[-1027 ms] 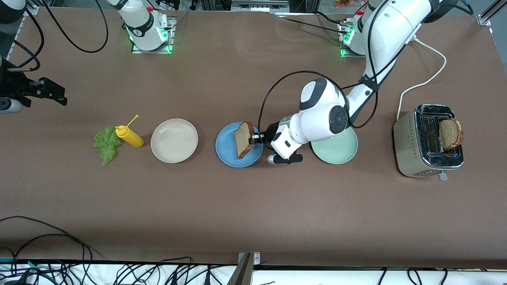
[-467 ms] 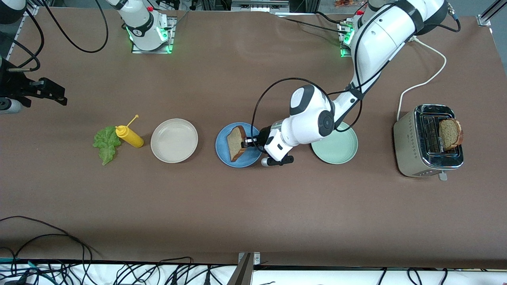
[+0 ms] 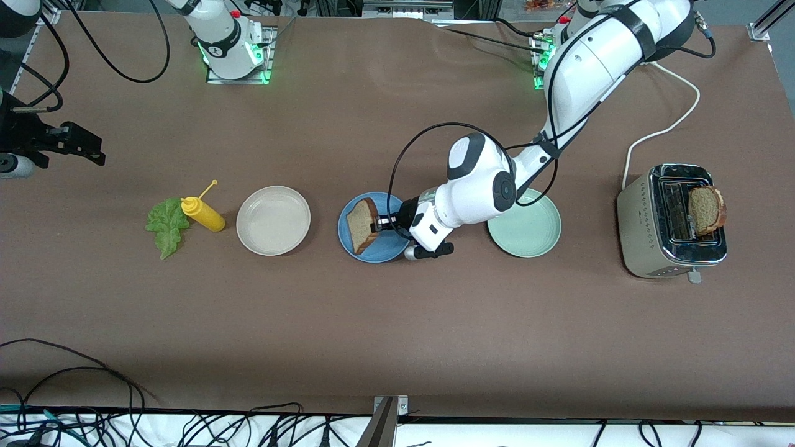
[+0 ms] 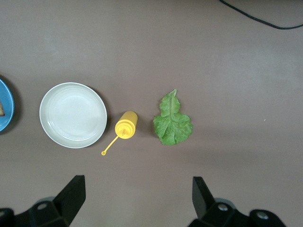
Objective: Make sandwich in blue plate with both arms
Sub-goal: 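Lower the bread flat onto the blue plate and open the left gripper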
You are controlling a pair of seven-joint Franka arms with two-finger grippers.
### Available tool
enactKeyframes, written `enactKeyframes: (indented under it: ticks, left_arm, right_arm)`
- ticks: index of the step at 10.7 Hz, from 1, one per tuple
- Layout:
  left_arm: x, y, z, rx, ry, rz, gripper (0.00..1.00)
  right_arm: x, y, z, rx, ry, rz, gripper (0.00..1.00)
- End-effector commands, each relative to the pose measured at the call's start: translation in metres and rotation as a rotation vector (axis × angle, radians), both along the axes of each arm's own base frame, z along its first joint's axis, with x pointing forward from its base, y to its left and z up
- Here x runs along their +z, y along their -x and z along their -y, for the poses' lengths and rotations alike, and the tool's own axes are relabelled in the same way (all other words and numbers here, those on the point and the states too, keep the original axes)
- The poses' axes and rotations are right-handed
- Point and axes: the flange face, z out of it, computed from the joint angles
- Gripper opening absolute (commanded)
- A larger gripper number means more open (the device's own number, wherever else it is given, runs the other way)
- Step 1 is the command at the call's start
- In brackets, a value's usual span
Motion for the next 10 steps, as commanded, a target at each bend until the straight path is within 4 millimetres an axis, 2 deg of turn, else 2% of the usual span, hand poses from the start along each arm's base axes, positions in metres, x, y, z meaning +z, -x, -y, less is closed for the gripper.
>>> enactKeyframes:
  ticks: [1,9,10]
  left_arm:
    - [-0.004,0.000,0.007,0.053,0.059,-0.027,0.00]
    - [-0.014,0.009,0.010,-0.062,-0.017,0.022,0.00]
    - [-0.015,0.009,0.008,-0.063,-0.021,0.021,0.18]
  right_arm:
    - [0.005,-0.003,0.003,0.014,0.013,0.009,1.00]
    - [0.005,-0.003,0.003,0.015,0.015,0.007,1.00]
    - [0.005,-0.003,0.003,0.017,0.015,0.007,1.00]
